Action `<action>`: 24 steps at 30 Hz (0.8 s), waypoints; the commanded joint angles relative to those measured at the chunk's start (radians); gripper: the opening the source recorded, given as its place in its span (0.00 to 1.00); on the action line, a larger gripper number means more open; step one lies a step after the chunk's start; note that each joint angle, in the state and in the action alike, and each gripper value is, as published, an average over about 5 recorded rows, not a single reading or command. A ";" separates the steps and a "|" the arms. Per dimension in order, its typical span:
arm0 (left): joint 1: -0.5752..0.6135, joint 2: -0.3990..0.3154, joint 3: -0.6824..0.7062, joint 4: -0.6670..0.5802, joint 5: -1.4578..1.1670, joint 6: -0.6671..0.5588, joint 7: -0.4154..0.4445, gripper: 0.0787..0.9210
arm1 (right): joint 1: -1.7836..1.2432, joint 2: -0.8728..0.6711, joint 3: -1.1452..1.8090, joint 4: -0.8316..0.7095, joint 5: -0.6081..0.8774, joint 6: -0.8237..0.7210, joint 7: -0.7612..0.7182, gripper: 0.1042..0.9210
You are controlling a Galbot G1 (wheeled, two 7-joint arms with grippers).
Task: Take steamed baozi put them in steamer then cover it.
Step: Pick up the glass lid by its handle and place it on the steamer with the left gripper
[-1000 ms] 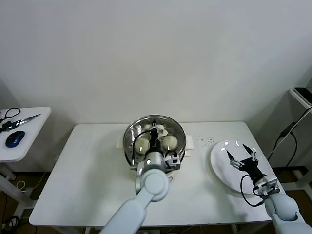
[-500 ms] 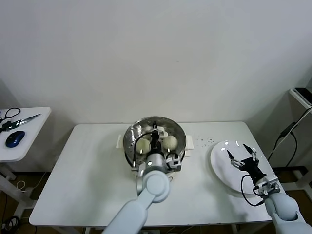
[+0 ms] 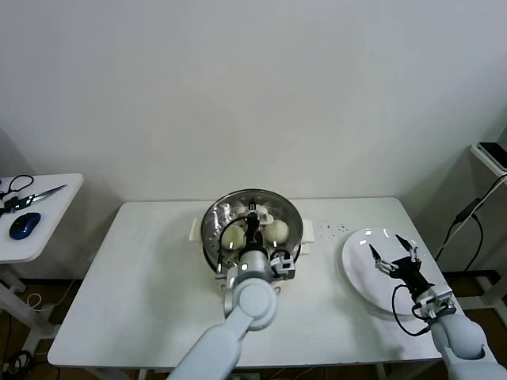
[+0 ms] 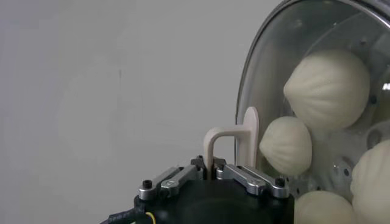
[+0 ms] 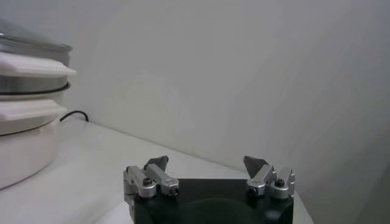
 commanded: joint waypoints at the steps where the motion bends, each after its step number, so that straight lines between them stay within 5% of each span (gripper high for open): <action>1: 0.001 0.005 0.007 0.007 -0.003 0.048 -0.026 0.09 | 0.001 0.003 0.000 0.002 -0.006 0.000 -0.002 0.88; 16: 0.007 0.051 0.003 -0.067 -0.062 0.045 0.017 0.10 | 0.000 0.003 0.007 0.006 -0.013 -0.015 -0.005 0.88; 24: 0.068 0.121 0.003 -0.217 -0.077 0.048 0.047 0.35 | 0.009 0.003 0.016 0.016 -0.052 -0.091 0.016 0.88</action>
